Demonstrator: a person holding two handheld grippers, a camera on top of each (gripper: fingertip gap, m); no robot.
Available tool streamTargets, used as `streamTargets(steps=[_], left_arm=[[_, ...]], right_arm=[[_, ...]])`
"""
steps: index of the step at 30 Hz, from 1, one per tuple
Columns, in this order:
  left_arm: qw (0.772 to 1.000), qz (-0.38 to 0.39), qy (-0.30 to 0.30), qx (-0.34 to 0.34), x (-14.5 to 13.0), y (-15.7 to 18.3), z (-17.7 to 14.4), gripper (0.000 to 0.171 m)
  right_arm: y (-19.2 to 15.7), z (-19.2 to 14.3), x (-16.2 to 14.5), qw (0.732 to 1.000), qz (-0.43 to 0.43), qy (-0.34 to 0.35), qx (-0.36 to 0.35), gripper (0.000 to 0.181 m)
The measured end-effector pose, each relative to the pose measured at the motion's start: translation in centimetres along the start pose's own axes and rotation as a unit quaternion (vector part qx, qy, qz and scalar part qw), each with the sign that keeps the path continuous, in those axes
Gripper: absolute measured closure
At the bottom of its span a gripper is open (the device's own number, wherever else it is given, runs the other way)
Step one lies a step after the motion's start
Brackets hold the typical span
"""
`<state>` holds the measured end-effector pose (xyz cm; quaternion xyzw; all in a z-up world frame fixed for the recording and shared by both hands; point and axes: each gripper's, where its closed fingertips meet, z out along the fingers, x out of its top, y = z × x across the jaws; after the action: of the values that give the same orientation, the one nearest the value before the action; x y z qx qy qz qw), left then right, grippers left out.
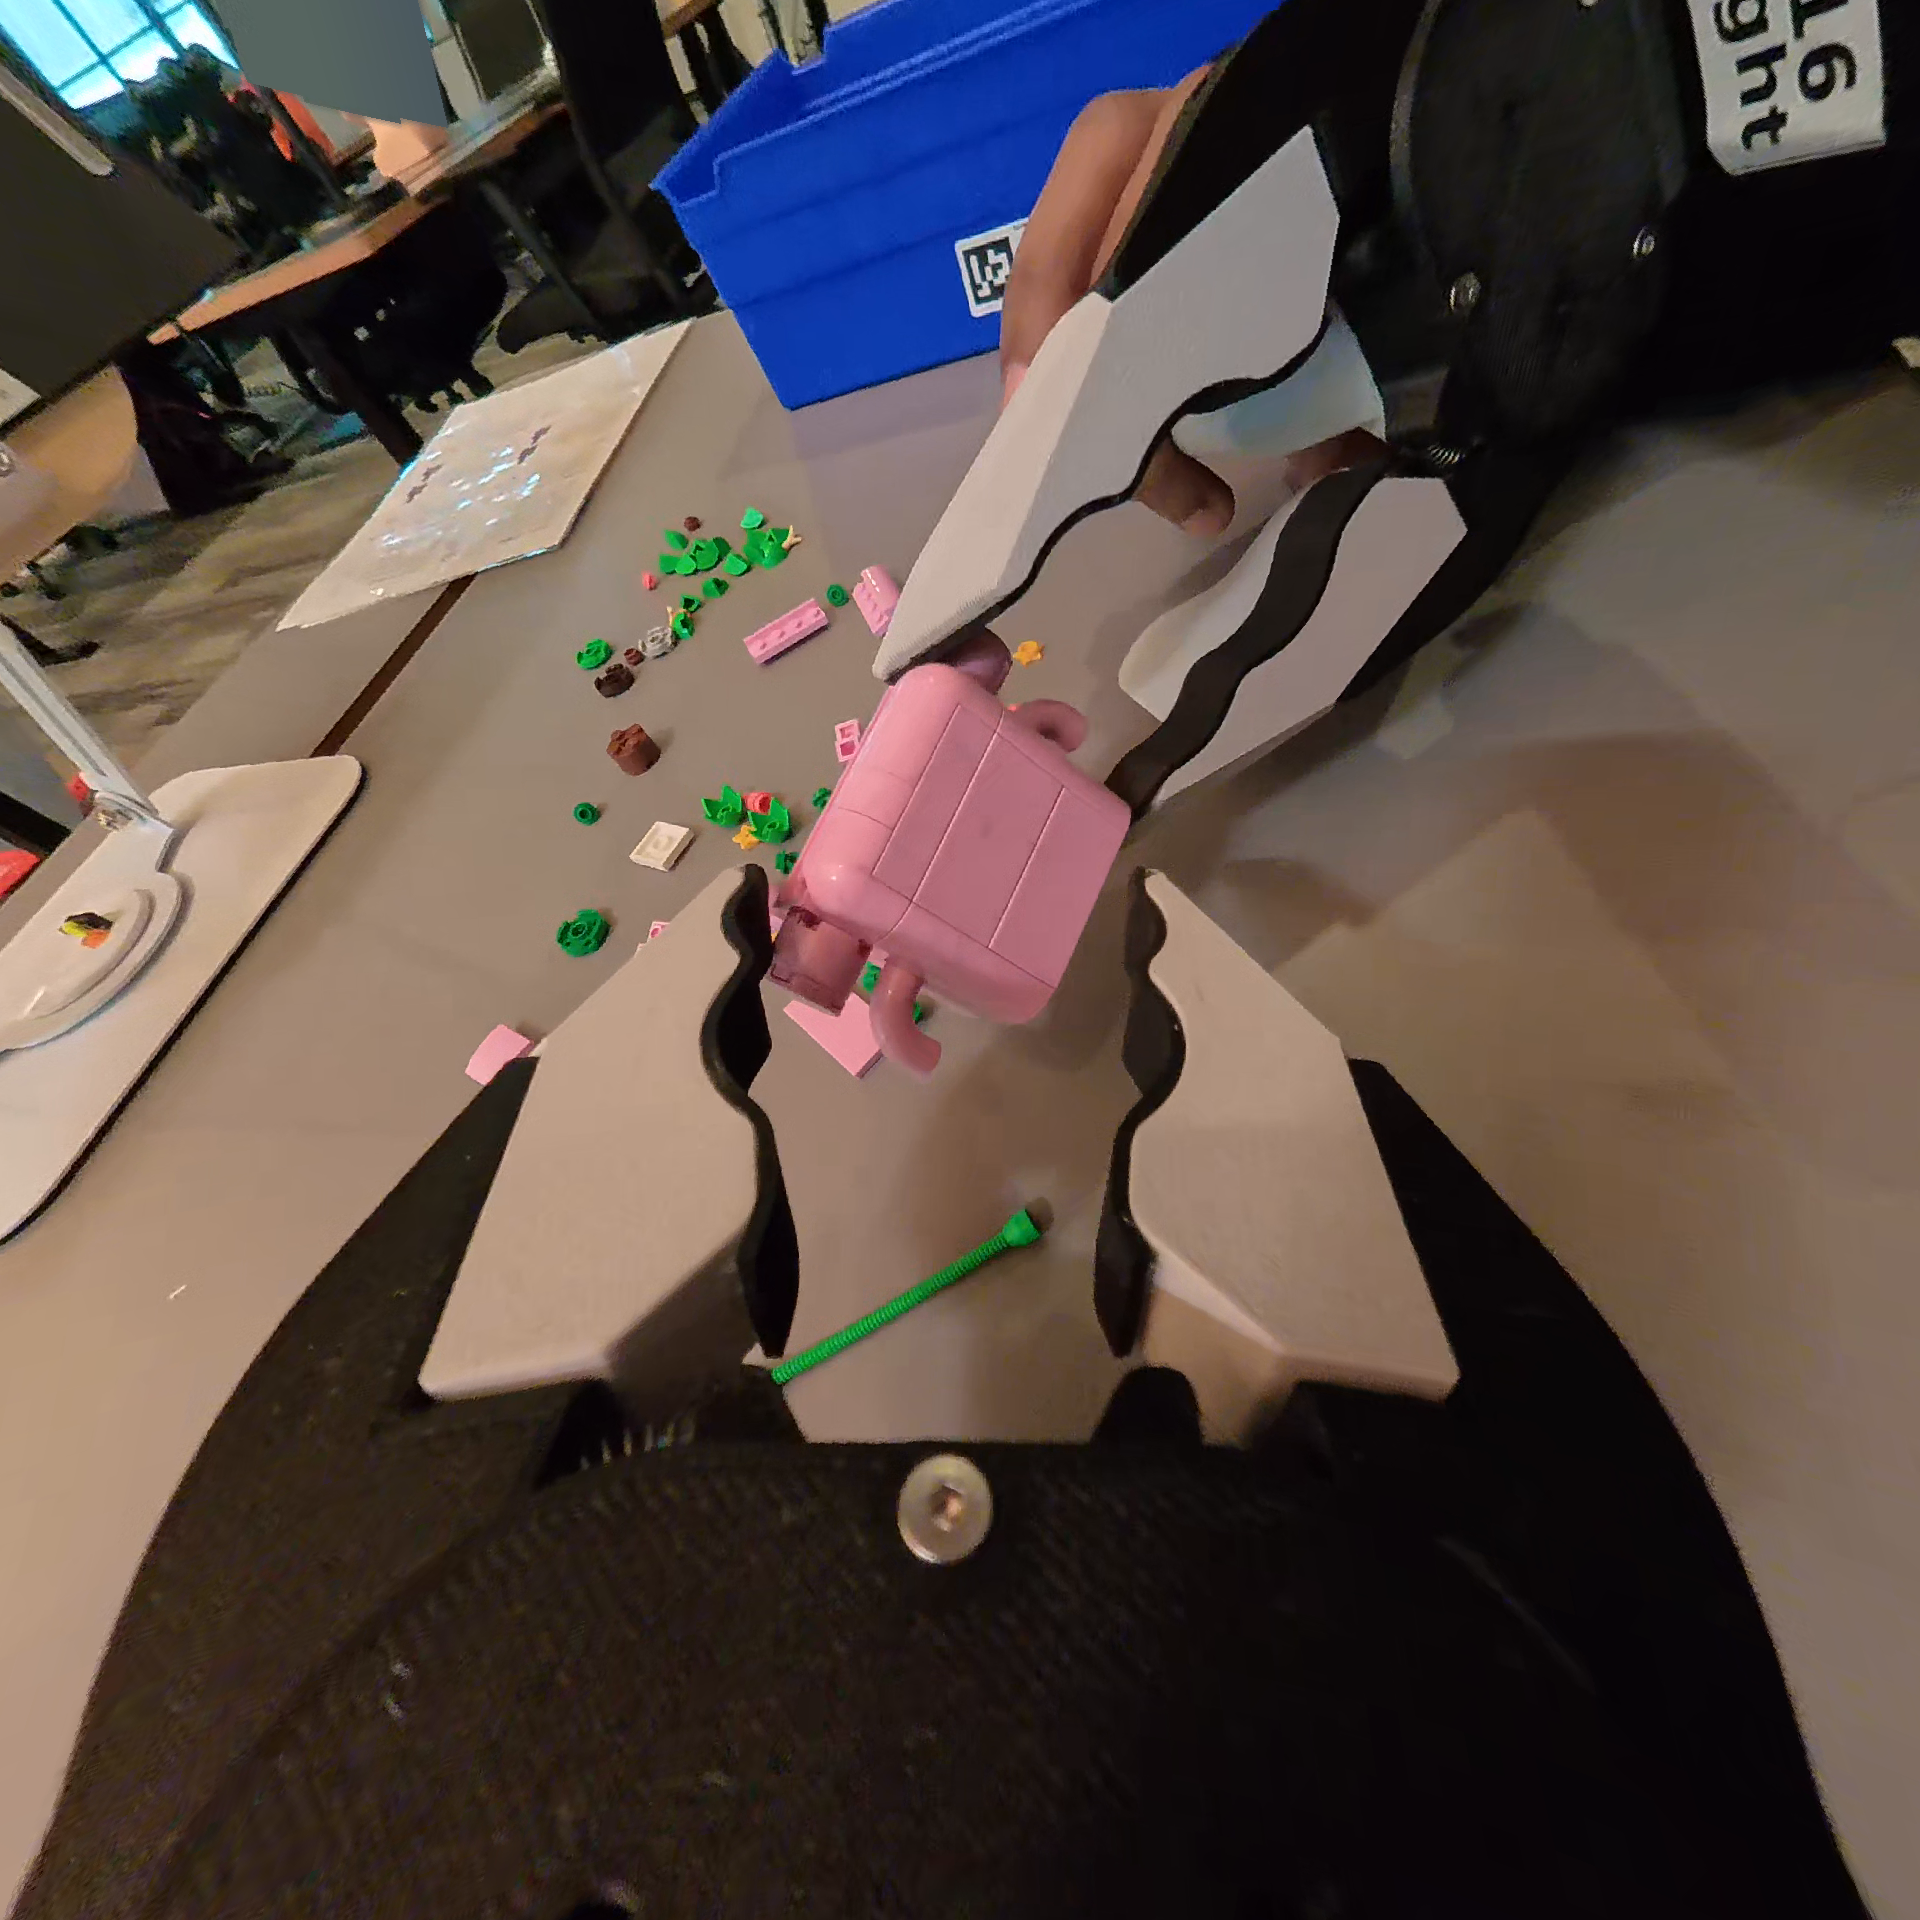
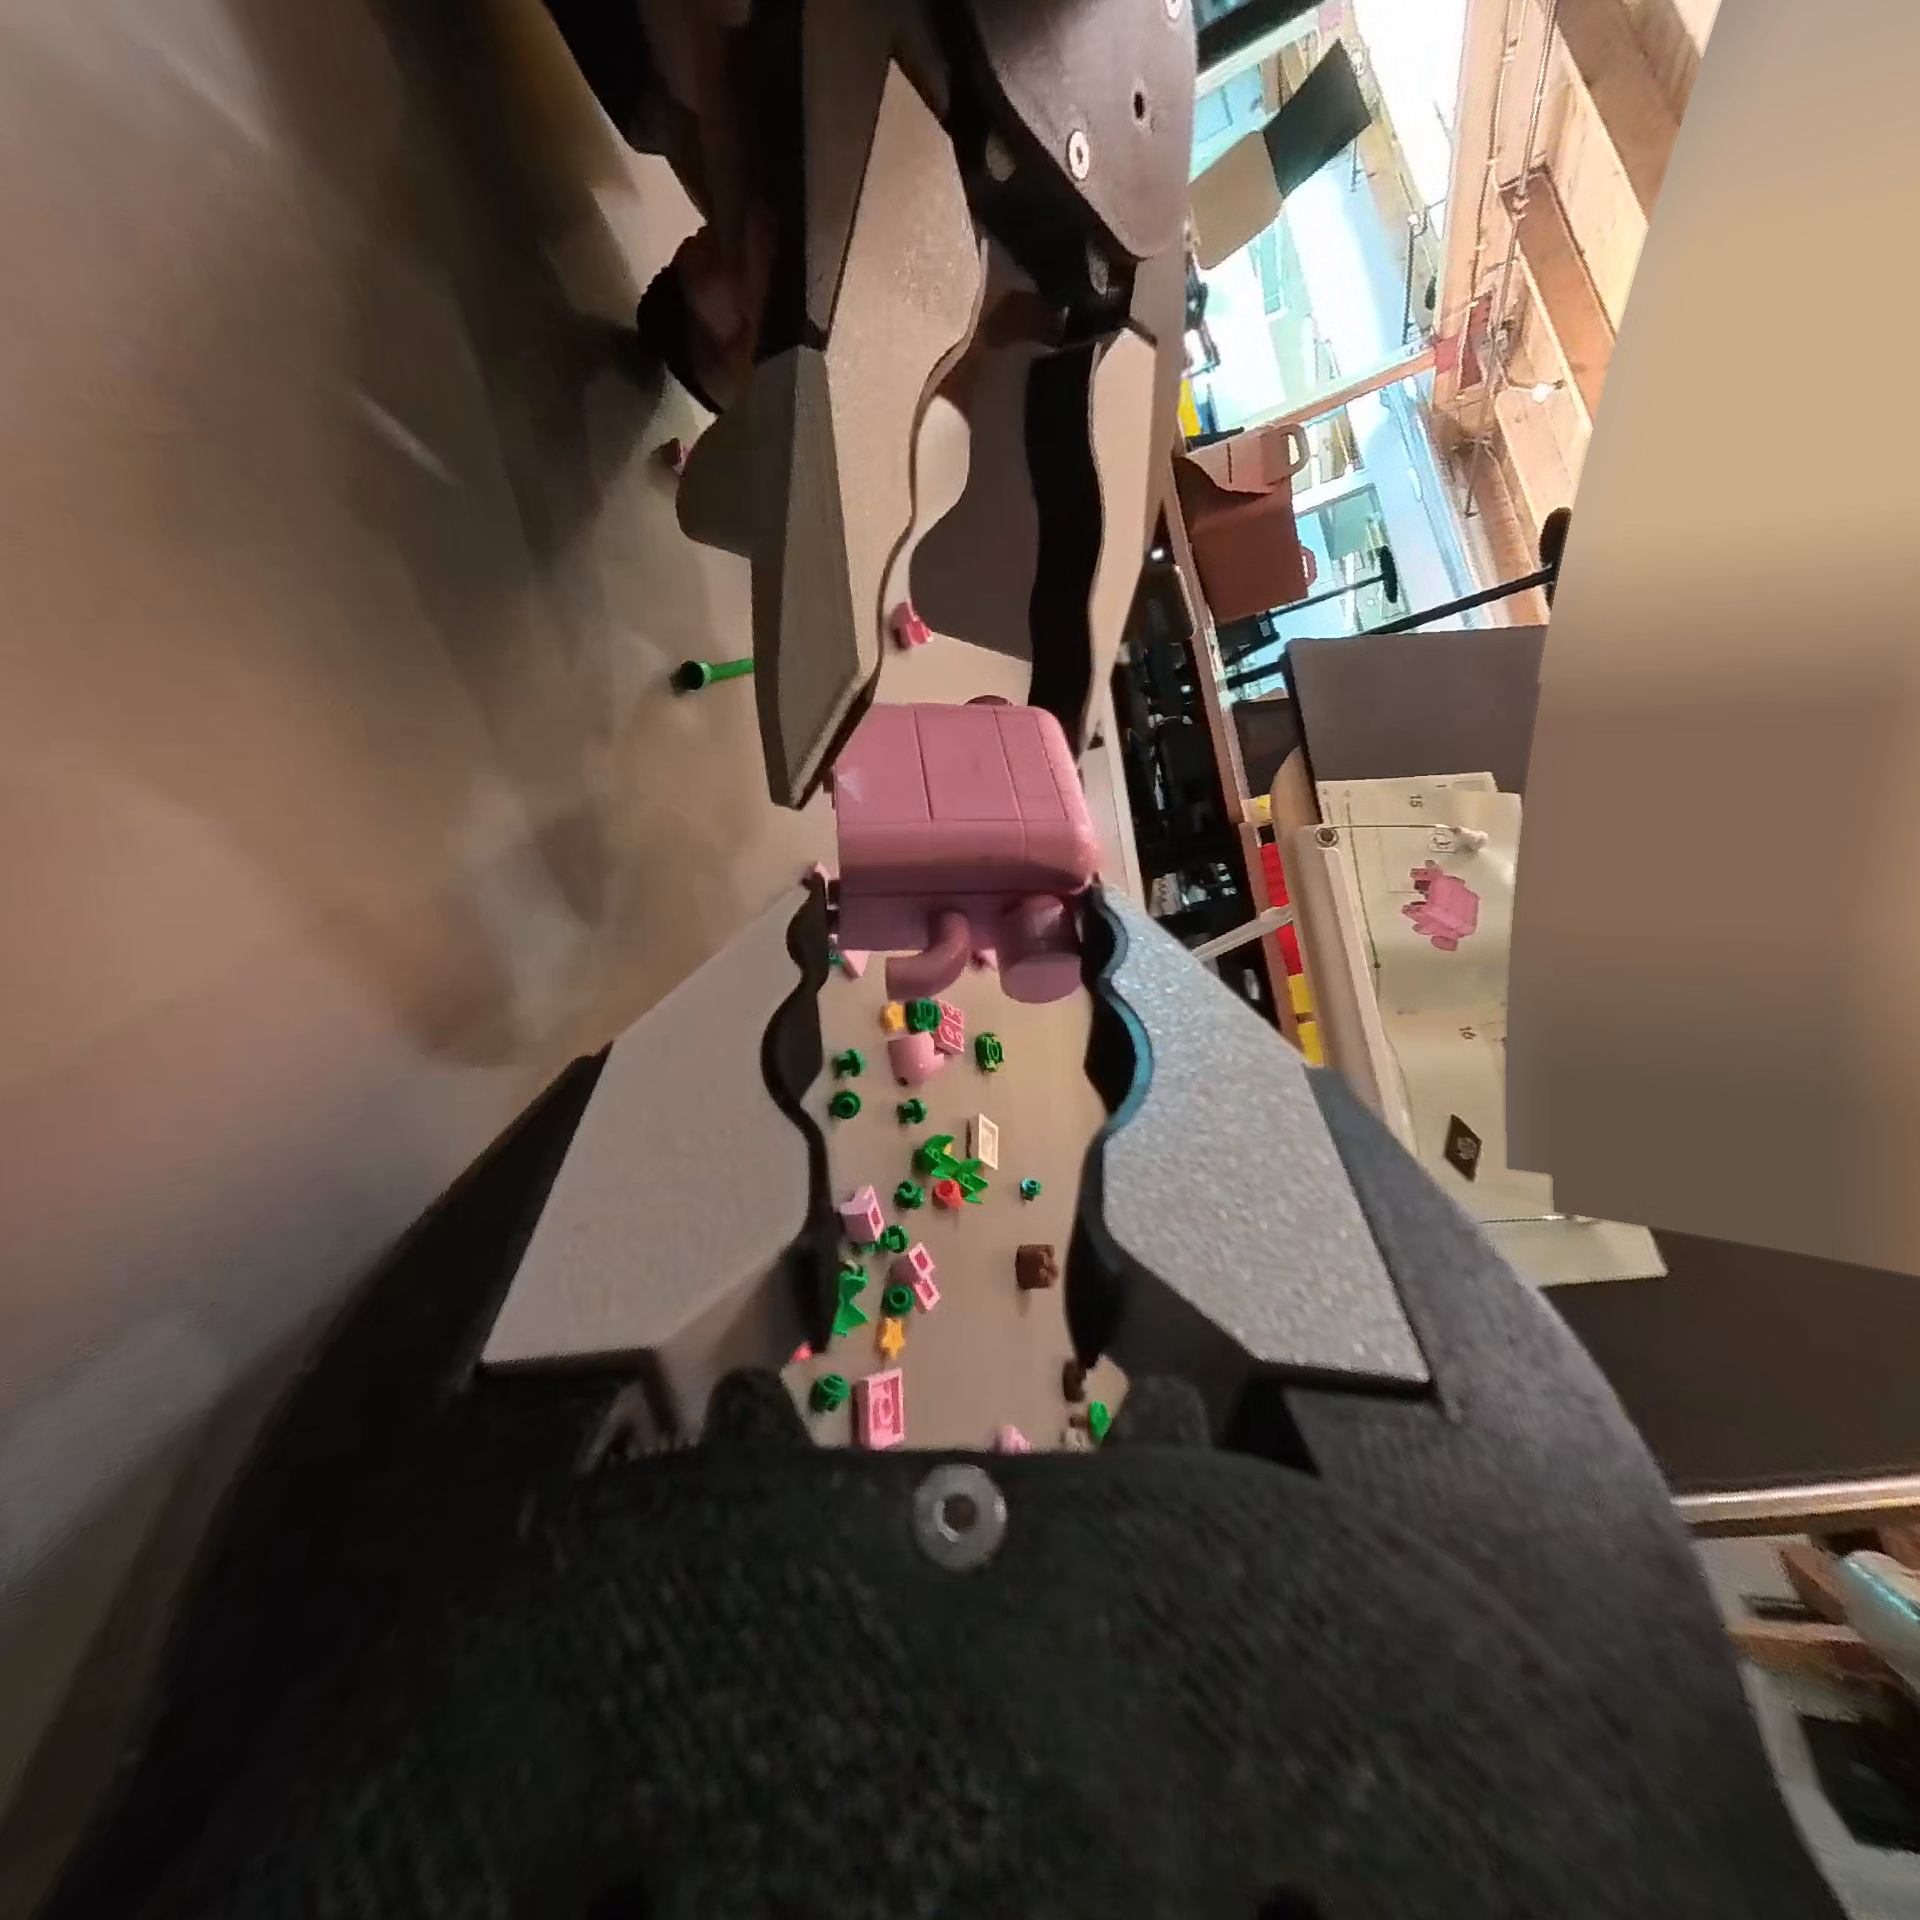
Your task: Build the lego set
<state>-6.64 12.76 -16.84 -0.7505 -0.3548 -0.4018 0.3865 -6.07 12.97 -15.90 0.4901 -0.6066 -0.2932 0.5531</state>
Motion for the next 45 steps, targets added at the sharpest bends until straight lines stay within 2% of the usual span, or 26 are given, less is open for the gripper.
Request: streamTargets(steps=[5, 8, 14, 18, 37, 43, 45], left_arm=[[1.0, -0.008, 0.006, -0.005, 0.1, 0.0, -0.1, 0.11], [1.0, -0.002, -0.001, -0.011, 0.0, 0.2, 0.0, 0.114], [1.0, 0.002, -0.005, -0.01, -0.1, 0.3, 0.1, 0.118], [1.0, 0.002, -0.006, -0.012, -0.2, 0.3, 0.1, 0.119], [0.996, 0.06, -0.06, -0.001, -1.8, 1.0, 0.9, 0.123], [0.996, 0.061, -0.059, -0.006, -1.8, 1.1, 0.8, 0.124], [0.995, 0.069, -0.065, -0.008, -2.0, 1.2, 0.9, 0.124]], right_arm=[[0.0, -0.1, 0.2, 0.999, 0.033, 0.009, 0.015, 0.134], [-0.4, 0.0, -0.1, 0.996, 0.076, 0.007, 0.048, 0.134], [-0.8, -0.1, -0.5, 0.97, 0.208, 0.025, 0.119, 0.134], [-1.0, -0.2, -0.6, 0.953, 0.263, 0.031, 0.15, 0.134], [-1.8, -0.1, -0.2, 0.953, 0.249, 0.034, 0.167, 0.134], [-2.1, -0.1, -0.3, 0.94, 0.283, 0.037, 0.186, 0.132], [-2.3, 0.1, -0.6, 0.936, 0.294, 0.028, 0.193, 0.126]])
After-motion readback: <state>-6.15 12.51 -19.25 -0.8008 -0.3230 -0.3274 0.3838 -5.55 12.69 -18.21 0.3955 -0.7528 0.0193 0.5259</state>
